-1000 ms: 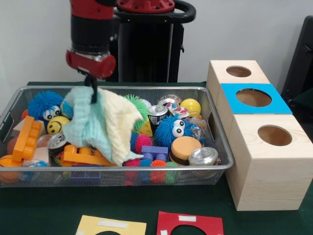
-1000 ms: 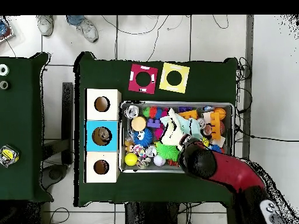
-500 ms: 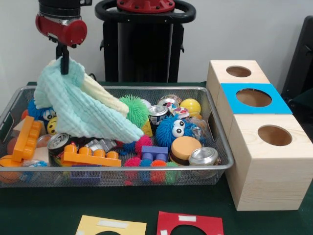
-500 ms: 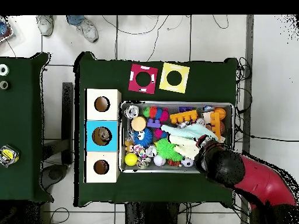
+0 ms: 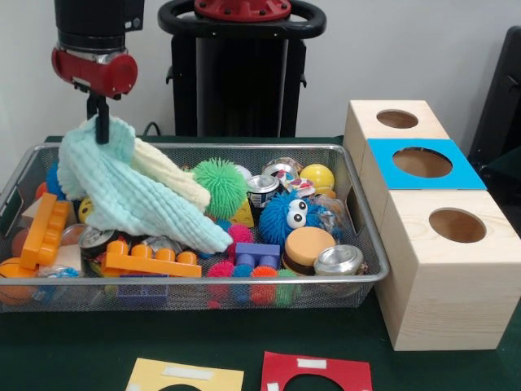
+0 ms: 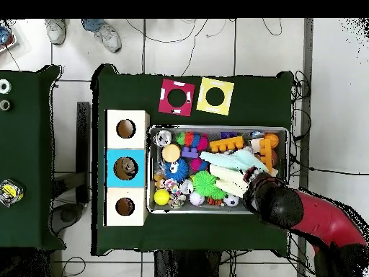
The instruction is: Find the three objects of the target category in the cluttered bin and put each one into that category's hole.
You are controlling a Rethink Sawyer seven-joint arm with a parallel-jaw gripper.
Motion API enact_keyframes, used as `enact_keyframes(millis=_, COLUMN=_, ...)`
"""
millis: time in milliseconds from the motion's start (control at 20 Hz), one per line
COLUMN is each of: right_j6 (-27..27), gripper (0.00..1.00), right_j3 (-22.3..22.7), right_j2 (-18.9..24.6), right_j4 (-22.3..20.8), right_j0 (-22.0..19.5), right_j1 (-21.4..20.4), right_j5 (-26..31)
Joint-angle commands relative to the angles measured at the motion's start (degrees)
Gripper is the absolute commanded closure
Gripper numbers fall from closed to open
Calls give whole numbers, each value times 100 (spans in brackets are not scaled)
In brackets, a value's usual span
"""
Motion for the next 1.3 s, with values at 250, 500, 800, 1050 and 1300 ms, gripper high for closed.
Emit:
enact_keyframes(millis=250, right_j6=-1595, gripper=100, right_j3=-240, right_j2=1350, right_j4=-723, right_j0=-709, right_j1=186, right_j5=475)
enact_keyframes(millis=500, right_j6=-1767, gripper=100, right_j3=-104, right_j2=1587, right_j4=-682, right_j0=-1029, right_j1=-221, right_j5=963)
enact_keyframes(millis=800, right_j6=-2069, gripper=100, right_j3=-137, right_j2=1916, right_j4=-680, right_j0=-1385, right_j1=-451, right_j5=1387)
enact_keyframes(millis=1050, right_j6=-2176, gripper=100, right_j3=-189, right_j2=2137, right_j4=-669, right_j0=-1580, right_j1=-644, right_j5=1752)
enact_keyframes(millis=1300, right_j6=-1996, gripper=100, right_j3=-84, right_j2=2284, right_j4=-870, right_j0=-1726, right_j1=-535, right_j5=1496)
